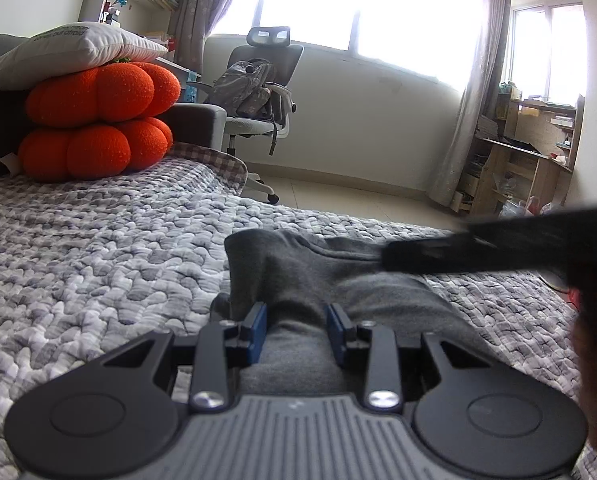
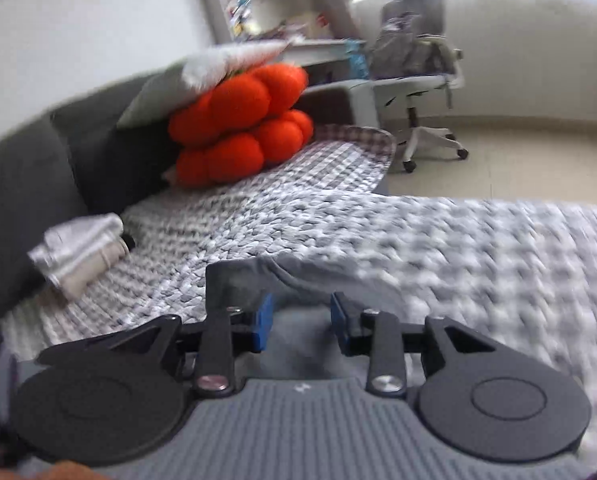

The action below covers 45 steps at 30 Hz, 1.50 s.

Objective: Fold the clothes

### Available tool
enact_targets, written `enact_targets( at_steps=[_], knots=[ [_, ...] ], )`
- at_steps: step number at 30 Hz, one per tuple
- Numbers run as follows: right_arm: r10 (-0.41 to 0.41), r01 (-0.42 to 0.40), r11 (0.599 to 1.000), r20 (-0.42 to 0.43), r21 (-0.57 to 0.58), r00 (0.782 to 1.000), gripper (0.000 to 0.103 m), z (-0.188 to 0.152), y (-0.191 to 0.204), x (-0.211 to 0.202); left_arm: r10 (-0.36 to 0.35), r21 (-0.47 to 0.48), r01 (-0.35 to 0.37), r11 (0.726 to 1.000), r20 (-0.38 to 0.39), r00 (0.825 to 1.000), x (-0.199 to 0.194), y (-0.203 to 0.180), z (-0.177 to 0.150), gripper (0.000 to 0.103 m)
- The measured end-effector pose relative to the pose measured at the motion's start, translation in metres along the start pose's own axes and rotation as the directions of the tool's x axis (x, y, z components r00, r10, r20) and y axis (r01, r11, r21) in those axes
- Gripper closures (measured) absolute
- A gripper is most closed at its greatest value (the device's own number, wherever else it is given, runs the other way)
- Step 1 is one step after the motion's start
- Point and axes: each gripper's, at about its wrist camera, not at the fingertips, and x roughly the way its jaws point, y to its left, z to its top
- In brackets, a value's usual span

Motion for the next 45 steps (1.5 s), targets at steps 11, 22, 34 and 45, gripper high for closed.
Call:
enact_targets(
  at_steps=[11,22,34,45],
  knots=[
    [-0.006,0.006,0.998,-0.007,0.068,1.000,0.067,-0.044,-0.015,-0.021,0.021,0.027,-0.021,0.999,-0.005,1.000,0.000,-0.004,0.001,0.069],
    [0.059,-0.062,0.984,0.022,0.167,0.998,0.067,-0.054,-0.036,-0.030,-0.059,-0.062,0.059,0.996,-0.003,0.998,-0.013,0.010,0.031,0.053],
    [0.032,-0.037,0.988,0.035,0.150,0.999,0.063,-0.055,-0.030,-0.032,0.079,0.020,-0.077,0.997,-0.082,0.994,0.027,-0.001,0.025,0.042],
    [0.011,-0.027,0.990,0.119,0.137,0.993,0.062,-0.060,-0.019,-0.054,0.060,-0.027,-0.063,0.998,-0.098,0.993,0.029,0.002,0.018,0.040]
  ],
)
